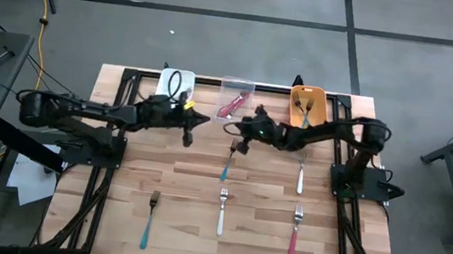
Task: Sort silverware by color (type)
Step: Put the top white fork into the white bin
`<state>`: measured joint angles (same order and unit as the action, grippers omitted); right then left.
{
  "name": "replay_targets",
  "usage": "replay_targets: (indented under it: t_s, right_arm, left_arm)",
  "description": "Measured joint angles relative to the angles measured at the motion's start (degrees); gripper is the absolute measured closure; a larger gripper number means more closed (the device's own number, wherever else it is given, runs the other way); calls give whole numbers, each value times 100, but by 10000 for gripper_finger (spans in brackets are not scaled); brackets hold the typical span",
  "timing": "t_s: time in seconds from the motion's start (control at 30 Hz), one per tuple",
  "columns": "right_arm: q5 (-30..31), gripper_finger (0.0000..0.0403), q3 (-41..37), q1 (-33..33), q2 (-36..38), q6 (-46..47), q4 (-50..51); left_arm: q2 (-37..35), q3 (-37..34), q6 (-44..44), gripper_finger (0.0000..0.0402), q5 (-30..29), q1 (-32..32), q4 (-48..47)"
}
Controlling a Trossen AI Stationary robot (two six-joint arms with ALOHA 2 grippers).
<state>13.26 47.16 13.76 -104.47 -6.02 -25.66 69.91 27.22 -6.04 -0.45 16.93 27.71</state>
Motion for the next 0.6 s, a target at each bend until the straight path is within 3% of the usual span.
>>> replay_targets:
  t_s: [0.33, 0.6]
  right_arm:
    - [80, 403, 264, 229, -107, 254, 278]
    - [174, 403, 264, 146, -103, 195, 318]
  left_arm:
    - [-224, -868, 87, 398, -328, 58, 814]
    - [-229, -950, 151, 398, -317, 61, 959]
